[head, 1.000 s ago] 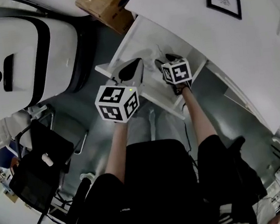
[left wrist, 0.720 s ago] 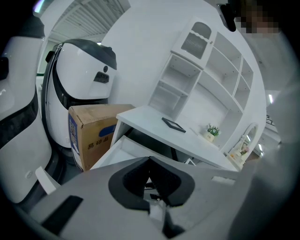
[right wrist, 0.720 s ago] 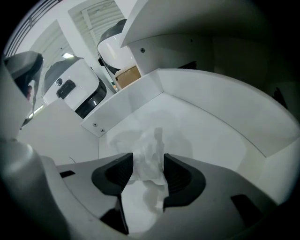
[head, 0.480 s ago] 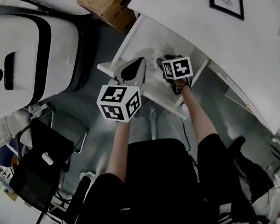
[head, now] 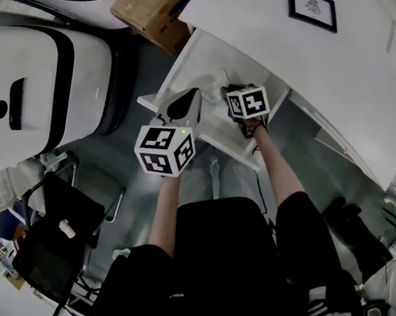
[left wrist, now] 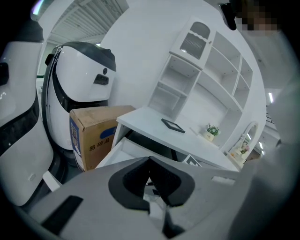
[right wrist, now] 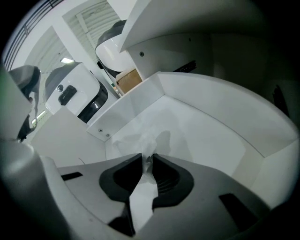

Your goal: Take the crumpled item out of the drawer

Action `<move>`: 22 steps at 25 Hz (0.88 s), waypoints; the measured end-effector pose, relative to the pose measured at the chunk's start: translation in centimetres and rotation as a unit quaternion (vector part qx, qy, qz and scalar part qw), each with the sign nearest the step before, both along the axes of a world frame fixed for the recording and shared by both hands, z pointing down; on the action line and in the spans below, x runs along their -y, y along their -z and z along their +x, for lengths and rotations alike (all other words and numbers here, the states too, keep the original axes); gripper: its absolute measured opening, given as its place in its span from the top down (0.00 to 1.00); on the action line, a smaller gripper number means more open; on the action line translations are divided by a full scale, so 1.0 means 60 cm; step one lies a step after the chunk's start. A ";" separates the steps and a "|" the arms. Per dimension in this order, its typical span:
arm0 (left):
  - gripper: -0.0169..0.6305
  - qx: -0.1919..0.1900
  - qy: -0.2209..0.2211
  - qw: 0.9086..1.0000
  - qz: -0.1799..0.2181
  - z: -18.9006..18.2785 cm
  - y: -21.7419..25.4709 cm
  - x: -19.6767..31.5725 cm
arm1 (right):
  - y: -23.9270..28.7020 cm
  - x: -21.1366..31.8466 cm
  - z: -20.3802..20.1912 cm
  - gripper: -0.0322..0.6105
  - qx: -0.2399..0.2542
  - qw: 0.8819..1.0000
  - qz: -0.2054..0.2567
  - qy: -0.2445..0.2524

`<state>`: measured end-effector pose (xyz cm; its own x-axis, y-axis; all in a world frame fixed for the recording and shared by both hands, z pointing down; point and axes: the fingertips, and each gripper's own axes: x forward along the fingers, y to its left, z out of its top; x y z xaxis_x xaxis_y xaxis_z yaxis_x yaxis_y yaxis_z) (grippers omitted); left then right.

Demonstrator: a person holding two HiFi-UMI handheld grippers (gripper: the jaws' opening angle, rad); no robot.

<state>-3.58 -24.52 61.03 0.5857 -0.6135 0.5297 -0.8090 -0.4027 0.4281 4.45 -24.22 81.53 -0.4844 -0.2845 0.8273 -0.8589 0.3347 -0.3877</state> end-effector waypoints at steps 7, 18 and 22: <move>0.98 0.003 -0.008 1.000 0.025 -0.014 0.037 -0.006 | 0.075 0.006 0.001 0.87 0.019 0.999 0.047 0.005; 0.98 0.001 -0.001 0.997 0.079 -0.030 0.104 -0.003 | 0.216 0.004 -0.001 0.87 0.062 0.988 0.137 0.029; 0.98 -0.002 0.002 0.994 0.108 -0.035 0.139 0.002 | 0.276 0.007 0.001 0.87 0.083 0.980 0.181 0.027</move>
<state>-5.68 -24.66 52.69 0.5852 -0.7152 0.3822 -0.8090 -0.4826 0.3355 4.54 -24.61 64.95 -0.6260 -0.5143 0.5862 -0.7713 0.5195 -0.3678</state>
